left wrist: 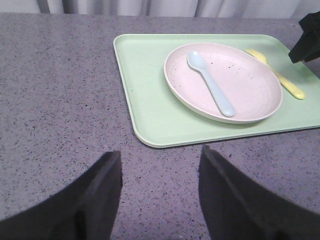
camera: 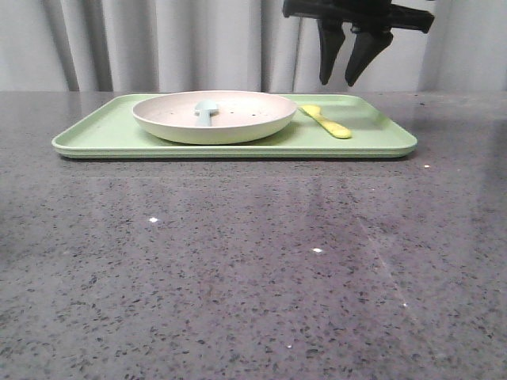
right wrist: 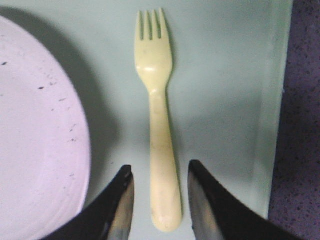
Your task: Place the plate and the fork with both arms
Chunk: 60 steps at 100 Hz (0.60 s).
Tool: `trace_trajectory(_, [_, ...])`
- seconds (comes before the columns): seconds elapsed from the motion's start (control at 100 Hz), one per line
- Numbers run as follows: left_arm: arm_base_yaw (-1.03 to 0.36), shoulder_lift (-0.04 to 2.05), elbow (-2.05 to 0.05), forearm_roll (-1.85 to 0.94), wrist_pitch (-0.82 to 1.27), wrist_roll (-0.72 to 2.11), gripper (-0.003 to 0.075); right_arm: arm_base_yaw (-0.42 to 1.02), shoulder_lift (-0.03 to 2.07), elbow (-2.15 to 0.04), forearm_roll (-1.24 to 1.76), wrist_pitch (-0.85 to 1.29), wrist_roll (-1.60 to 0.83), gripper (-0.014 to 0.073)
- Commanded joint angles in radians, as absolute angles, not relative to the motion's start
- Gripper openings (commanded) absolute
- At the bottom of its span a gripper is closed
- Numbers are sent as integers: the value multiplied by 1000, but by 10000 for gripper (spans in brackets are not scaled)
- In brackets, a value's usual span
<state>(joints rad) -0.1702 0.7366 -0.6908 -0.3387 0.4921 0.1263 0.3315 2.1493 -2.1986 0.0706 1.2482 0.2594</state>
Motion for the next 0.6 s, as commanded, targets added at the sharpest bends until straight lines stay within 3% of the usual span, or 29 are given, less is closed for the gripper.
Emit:
trace_trajectory(0.0, [-174,733,-717,-355,415,126,354,344,2045,-2205,65,1346,235,288])
trace_trajectory(0.59, [-174,733,-717,-357,417,126,354,347,1739,-1889,0,1256,235,288])
